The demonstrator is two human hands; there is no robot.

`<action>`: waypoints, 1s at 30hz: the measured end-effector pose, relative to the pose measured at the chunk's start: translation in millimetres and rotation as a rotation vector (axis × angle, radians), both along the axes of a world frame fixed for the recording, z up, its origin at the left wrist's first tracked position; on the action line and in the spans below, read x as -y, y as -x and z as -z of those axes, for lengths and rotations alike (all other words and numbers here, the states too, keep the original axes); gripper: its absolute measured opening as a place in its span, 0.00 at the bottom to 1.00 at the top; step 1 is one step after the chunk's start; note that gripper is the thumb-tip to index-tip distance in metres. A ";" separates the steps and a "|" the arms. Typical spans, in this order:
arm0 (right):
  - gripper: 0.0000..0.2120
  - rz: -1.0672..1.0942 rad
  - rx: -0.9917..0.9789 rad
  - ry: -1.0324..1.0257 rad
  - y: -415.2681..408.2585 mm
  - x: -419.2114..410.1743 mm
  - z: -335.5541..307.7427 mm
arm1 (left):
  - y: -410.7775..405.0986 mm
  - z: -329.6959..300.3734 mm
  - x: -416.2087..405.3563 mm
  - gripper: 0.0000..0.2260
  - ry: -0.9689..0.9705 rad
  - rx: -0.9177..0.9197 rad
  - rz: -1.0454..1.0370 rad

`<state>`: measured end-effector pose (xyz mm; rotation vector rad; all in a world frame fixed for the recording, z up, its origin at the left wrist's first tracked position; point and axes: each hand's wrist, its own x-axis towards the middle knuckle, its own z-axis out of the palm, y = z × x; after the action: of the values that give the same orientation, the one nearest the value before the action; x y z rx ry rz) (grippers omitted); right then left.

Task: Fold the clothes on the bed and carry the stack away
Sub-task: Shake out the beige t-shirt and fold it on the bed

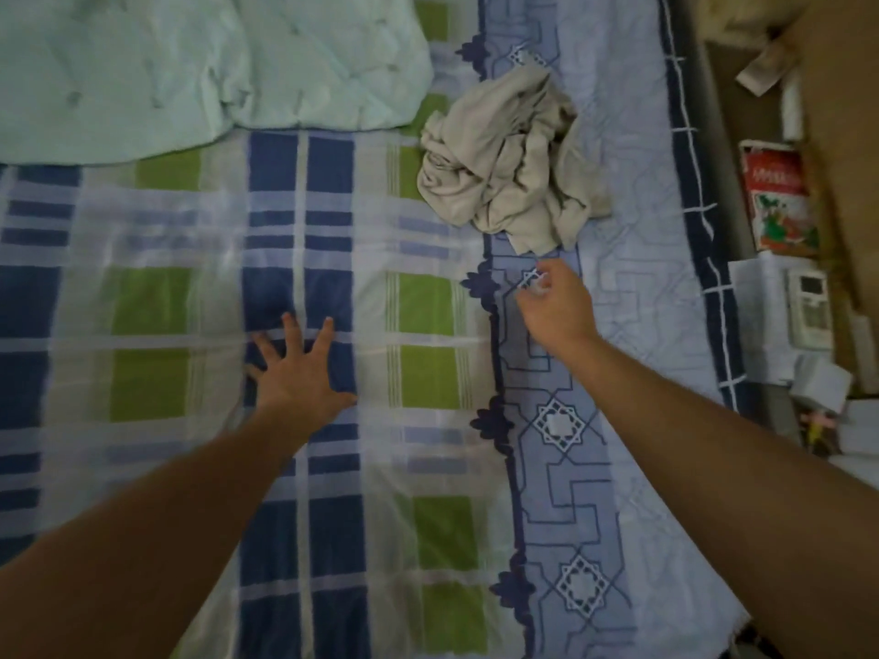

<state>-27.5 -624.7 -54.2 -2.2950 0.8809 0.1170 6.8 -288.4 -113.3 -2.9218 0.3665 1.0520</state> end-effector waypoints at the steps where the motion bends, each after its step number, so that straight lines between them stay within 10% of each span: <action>1: 0.23 -0.015 0.021 0.034 -15.9 4.8 -0.3 | -0.5 0.9 -0.4 0.55 0.005 -0.007 -0.006; 10: 0.40 -0.286 0.020 0.324 -149.1 6.6 -4.3 | -0.9 2.2 5.8 0.53 -0.038 0.005 0.028; 16: 0.20 -0.198 -0.085 0.416 -181.9 12.6 24.5 | -4.2 2.5 8.1 0.53 -0.034 -0.002 0.022; 24: 0.15 -0.226 0.106 0.027 -99.2 -13.3 22.4 | -7.2 5.5 7.2 0.54 -0.031 0.013 0.021; 30: 0.11 0.147 0.180 -0.437 24.3 -82.2 10.4 | -8.7 1.3 4.2 0.55 0.010 0.024 0.011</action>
<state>-51.8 -542.5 -64.6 -1.7998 0.8331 0.0330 15.5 -292.7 -114.6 -2.9344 0.3876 1.0163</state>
